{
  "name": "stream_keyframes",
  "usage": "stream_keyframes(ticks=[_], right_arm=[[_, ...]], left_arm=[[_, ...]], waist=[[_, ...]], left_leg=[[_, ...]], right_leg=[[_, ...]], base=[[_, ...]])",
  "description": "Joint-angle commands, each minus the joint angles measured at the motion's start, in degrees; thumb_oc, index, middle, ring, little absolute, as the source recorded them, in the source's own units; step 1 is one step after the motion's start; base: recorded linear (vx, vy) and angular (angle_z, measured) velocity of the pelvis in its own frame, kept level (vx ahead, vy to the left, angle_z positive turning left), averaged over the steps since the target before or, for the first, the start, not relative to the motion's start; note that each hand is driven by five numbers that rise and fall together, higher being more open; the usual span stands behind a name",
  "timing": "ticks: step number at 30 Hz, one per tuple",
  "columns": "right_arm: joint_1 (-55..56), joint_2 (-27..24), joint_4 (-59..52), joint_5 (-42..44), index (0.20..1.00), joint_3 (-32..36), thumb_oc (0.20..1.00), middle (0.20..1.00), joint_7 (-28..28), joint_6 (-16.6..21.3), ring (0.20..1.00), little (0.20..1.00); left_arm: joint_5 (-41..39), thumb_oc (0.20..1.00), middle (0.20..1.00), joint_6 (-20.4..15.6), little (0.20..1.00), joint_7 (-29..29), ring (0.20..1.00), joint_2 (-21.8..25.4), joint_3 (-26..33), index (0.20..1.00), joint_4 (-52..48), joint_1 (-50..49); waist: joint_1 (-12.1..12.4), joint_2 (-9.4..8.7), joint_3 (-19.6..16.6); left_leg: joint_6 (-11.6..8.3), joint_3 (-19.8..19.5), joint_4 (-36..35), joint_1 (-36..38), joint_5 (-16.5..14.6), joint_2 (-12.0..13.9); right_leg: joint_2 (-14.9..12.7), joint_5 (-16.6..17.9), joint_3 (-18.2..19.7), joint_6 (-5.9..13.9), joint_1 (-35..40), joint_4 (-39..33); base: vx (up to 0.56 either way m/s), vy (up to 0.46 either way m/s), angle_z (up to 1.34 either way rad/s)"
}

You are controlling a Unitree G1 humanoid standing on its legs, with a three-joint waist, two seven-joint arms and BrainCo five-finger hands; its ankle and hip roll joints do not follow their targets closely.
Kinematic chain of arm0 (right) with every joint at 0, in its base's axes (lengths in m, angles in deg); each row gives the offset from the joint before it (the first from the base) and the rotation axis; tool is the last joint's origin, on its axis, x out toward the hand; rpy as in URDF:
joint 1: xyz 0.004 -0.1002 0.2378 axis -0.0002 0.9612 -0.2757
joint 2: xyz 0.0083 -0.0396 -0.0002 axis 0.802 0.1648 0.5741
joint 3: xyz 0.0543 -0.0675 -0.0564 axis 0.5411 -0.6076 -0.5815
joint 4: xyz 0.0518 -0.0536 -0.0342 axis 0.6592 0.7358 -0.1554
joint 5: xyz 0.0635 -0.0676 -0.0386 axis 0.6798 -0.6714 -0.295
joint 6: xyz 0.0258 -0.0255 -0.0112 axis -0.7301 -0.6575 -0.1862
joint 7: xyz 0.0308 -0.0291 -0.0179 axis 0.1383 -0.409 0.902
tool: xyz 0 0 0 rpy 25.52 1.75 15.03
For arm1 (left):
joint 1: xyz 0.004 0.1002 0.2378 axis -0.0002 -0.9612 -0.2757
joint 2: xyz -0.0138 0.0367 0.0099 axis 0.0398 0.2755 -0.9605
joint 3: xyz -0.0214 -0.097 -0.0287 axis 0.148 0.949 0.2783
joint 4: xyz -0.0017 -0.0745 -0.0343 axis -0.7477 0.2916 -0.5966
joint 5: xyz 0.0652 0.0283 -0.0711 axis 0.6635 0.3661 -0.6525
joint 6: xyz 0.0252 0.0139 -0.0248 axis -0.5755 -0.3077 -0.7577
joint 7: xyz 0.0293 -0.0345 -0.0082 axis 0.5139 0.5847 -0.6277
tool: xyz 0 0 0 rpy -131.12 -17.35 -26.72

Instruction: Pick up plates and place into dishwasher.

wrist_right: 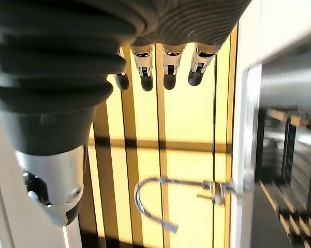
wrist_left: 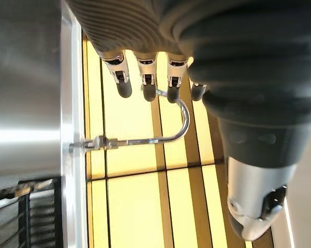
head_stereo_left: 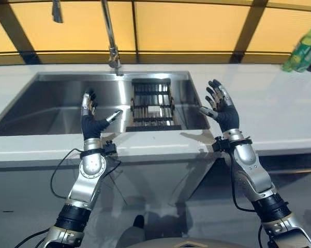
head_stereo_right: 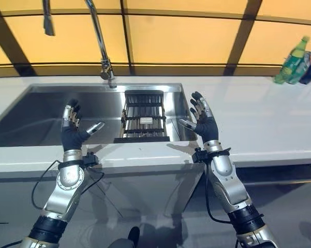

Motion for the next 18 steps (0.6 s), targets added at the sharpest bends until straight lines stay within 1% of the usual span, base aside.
stream_keyframes(ticks=[1, 2, 4, 6, 8, 9, 12, 15, 18], right_arm=[[-5.7, 2.1, -0.5, 0.9, 1.0, -0.4, 1.0, 1.0, -1.7, 0.1, 1.0, 1.0], [-5.4, 1.9, -0.7, 0.6, 1.0, -0.4, 1.0, 1.0, -2.1, -0.3, 1.0, 1.0], [-4.8, 1.1, -0.6, 0.7, 1.0, 0.1, 1.0, 1.0, -2.2, -0.2, 1.0, 1.0], [-4.0, 0.7, -0.2, 1.0, 1.0, 0.7, 1.0, 1.0, -1.1, 0.3, 1.0, 1.0], [-3.6, 0.4, 0.0, 1.6, 1.0, 1.0, 1.0, 1.0, -0.3, 0.7, 1.0, 1.0], [-3.8, 0.6, 0.4, 1.7, 1.0, 1.3, 1.0, 1.0, 0.1, 0.5, 1.0, 1.0], [-3.5, 1.7, 0.7, 1.5, 1.0, 1.3, 1.0, 1.0, 0.8, 0.2, 1.0, 1.0], [-2.5, 2.0, -0.4, 0.9, 1.0, 1.6, 1.0, 1.0, 1.4, -0.1, 1.0, 1.0], [-2.2, 2.2, 0.3, 0.8, 1.0, 2.0, 1.0, 1.0, 1.2, 0.8, 1.0, 1.0]], left_arm=[[-2.3, 1.0, 1.0, -0.7, 1.0, -0.7, 1.0, 1.6, 0.7, 1.0, -2.5, 5.1], [-2.8, 1.0, 1.0, -0.6, 1.0, -1.6, 1.0, 1.4, 0.5, 1.0, -2.1, 5.5], [-3.7, 1.0, 1.0, -1.0, 1.0, -3.2, 1.0, 0.9, -0.4, 1.0, -0.7, 6.8], [-4.2, 1.0, 1.0, -0.9, 1.0, -3.6, 1.0, 0.2, -1.0, 1.0, 0.8, 8.2], [-4.4, 1.0, 1.0, -1.5, 1.0, -4.0, 1.0, 0.0, -1.2, 1.0, 1.8, 8.8], [-5.4, 1.0, 1.0, -1.7, 1.0, -4.4, 1.0, 0.1, -1.1, 1.0, 1.9, 8.8], [-6.1, 1.0, 1.0, -1.5, 1.0, -5.1, 1.0, 0.1, -0.6, 1.0, 2.0, 8.2], [-6.4, 1.0, 1.0, -1.2, 1.0, -6.0, 1.0, 0.4, -0.1, 1.0, 1.8, 8.1], [-6.7, 1.0, 1.0, -1.4, 1.0, -6.6, 1.0, 0.4, -0.2, 1.0, 1.9, 8.5]], waist=[[1.8, -2.56, -1.6], [1.4, -2.5, -1.6], [0.1, -2.27, -1.3], [-1.4, -1.91, -1.5], [-2.2, -1.58, -1.5], [-2.8, -1.21, -1.8], [-3.3, -0.58, -2.2], [-3.8, -0.42, -2.6], [-4.3, -0.26, -2.8]], left_leg=[[-1.79, 2.6, 4.9, 3.8, -8.6, 0.8], [-2.31, 4.4, 5.7, 3.7, -9.0, 1.9], [-3.31, 8.1, 7.1, 3.2, -8.0, 4.2], [-3.83, 10.4, 6.5, 3.8, -7.2, 5.8], [-3.94, 11.0, 5.7, 4.8, -7.3, 6.0], [-3.97, 11.5, 4.7, 6.0, -7.8, 6.1], [-3.85, 13.1, 2.4, 8.2, -8.5, 6.2], [-3.64, 14.3, 1.1, 9.3, -8.6, 6.3], [-3.5, 15.1, -0.3, 10.4, -8.3, 6.7]], right_leg=[[-4.3, 12.3, 3.0, 2.77, -2.5, -10.8], [-4.4, 11.8, 2.2, 2.62, -1.8, -11.2], [-4.5, 11.8, 0.3, 2.44, -1.2, -11.3], [-4.9, 12.0, -1.0, 2.61, -1.2, -11.5], [-5.3, 12.4, -1.1, 2.83, -1.1, -12.1], [-5.8, 12.8, -1.1, 3.22, -1.3, -12.6], [-6.6, 13.1, -1.2, 3.88, -1.1, -12.8], [-7.2, 13.0, -1.4, 4.45, -1.1, -12.4], [-7.4, 13.1, -1.4, 4.87, -1.2, -12.2]], base=[[0.03, -0.049, 0.4], [0.02, -0.021, 0.45], [-0.02, 0.033, 0.61], [-0.03, 0.086, 0.72], [0.0, 0.076, 0.61], [0.02, 0.086, 0.36], [0.05, 0.097, 0.17], [0.05, 0.055, -0.12], [0.03, 0.028, 0.11]])
